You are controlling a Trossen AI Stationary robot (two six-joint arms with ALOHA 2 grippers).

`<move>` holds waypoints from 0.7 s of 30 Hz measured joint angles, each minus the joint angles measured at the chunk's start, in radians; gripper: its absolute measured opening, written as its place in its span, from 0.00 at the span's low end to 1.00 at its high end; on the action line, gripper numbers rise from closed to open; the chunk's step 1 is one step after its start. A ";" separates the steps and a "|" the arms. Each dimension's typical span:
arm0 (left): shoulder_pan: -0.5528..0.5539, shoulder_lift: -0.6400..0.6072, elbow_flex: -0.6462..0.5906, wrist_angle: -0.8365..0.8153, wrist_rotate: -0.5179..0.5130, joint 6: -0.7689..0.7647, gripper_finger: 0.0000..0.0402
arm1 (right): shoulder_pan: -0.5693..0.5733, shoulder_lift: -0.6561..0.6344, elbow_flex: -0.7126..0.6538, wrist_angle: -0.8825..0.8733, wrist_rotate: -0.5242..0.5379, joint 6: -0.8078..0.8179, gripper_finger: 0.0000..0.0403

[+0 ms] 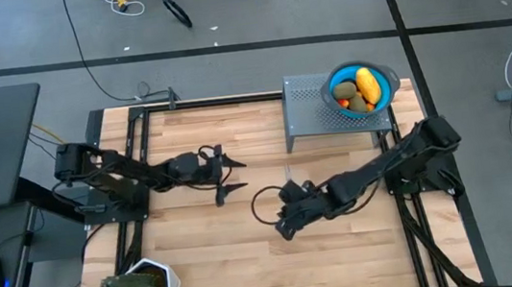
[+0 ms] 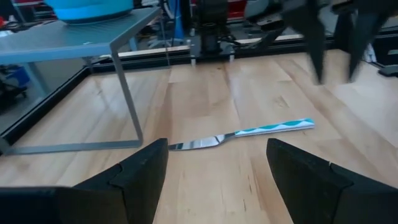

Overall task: Pick & Place Fruit
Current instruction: Put the blue table knife on the shelf

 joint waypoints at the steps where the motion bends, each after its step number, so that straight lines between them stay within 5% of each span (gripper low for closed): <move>1: 0.008 0.000 0.000 0.000 0.019 0.003 0.69 | -0.004 0.012 0.011 -0.036 0.004 0.062 0.28; 9: 0.043 0.000 0.000 -0.006 0.097 0.023 0.69 | -0.010 0.115 0.016 -0.081 -0.055 0.326 0.28; 21: 0.043 0.000 0.000 -0.071 0.101 0.013 0.69 | -0.016 0.140 0.014 -0.290 0.052 0.573 0.28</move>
